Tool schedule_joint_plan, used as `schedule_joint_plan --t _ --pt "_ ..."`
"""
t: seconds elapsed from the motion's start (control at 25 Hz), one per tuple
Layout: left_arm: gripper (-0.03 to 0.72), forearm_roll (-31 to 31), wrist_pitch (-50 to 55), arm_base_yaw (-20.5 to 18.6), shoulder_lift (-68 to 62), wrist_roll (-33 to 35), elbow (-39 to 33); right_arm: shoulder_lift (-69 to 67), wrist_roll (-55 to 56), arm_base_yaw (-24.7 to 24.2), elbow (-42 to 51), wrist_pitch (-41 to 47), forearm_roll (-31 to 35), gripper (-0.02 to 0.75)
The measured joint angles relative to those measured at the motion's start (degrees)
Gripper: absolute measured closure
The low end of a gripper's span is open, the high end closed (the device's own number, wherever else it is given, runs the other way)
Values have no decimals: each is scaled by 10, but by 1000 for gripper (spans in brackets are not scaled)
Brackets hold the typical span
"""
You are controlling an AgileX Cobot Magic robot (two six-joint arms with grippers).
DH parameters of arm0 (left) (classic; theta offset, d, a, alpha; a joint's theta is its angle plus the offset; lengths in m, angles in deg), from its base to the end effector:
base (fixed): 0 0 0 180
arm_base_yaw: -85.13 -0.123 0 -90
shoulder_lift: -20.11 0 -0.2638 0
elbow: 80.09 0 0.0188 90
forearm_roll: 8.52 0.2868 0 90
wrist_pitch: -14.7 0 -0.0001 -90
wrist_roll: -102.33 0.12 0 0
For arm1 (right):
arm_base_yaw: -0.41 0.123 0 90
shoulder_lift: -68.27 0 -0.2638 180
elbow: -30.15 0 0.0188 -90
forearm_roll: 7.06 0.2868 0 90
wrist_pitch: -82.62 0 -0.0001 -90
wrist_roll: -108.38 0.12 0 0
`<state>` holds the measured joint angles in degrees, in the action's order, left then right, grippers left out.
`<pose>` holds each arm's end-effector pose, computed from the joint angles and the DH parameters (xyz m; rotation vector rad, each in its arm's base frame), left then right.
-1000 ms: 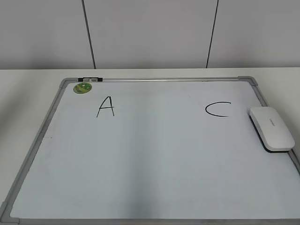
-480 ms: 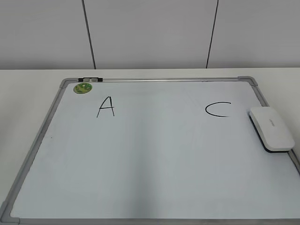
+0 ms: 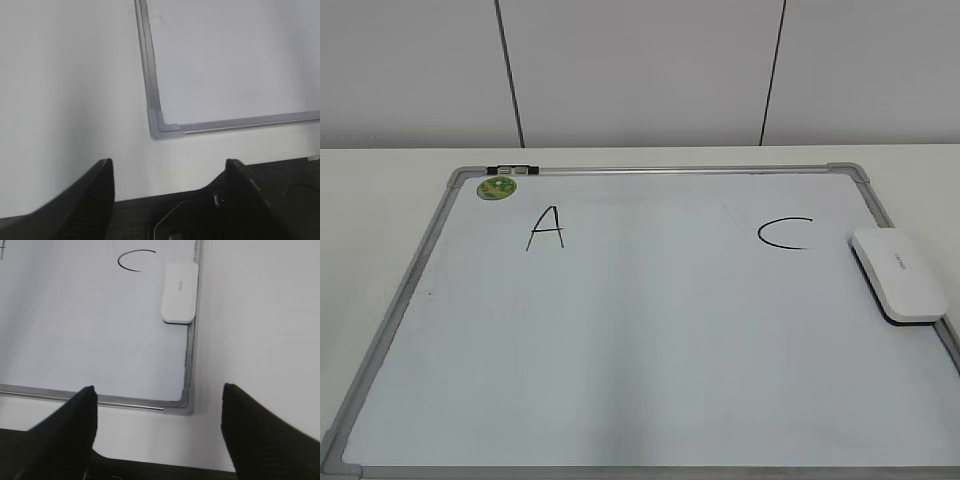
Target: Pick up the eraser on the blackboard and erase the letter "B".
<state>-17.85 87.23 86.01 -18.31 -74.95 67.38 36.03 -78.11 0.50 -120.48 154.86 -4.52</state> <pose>0.1288 -0.0205 0.3032 0.0813 2.4943 -0.2012 0.1066 0.0052 0.3335 -0.1392 2.3308 0.0004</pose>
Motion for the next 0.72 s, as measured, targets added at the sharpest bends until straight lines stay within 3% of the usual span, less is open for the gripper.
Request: schedule_joint_plan --t 0.32,0.72 --pt "226 19 0 0 87 -1 -110 77 29 0 115 -2 -57 146" --pt "236 51 -46 0 125 -1 -126 80 32 0 176 -58 -58 146"
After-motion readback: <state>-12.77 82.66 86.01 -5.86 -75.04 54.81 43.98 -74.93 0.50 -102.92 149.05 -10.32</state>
